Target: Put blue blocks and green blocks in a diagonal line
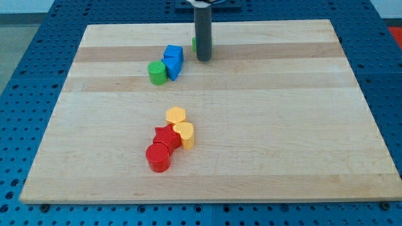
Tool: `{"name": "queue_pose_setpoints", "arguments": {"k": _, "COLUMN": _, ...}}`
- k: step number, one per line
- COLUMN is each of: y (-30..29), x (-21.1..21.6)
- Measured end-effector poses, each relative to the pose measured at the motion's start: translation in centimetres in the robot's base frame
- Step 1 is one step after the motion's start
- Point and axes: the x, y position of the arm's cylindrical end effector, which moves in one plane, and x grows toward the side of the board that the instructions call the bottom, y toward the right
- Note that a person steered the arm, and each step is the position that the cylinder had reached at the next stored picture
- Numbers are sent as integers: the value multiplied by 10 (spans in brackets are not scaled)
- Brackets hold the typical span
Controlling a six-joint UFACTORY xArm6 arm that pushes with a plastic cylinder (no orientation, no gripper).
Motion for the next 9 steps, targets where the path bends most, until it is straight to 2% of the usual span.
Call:
{"name": "queue_pose_setpoints", "arguments": {"k": 2, "y": 1, "x": -50}}
{"name": "queue_pose_setpoints", "arguments": {"k": 4, "y": 3, "x": -70}}
{"name": "queue_pose_setpoints", "arguments": {"k": 5, "y": -16, "x": -52}}
{"name": "queue_pose_setpoints", "arguments": {"k": 6, "y": -57, "x": -78}}
{"name": "queue_pose_setpoints", "arguments": {"k": 7, "y": -73, "x": -109}}
{"name": "queue_pose_setpoints", "arguments": {"k": 9, "y": -24, "x": -108}}
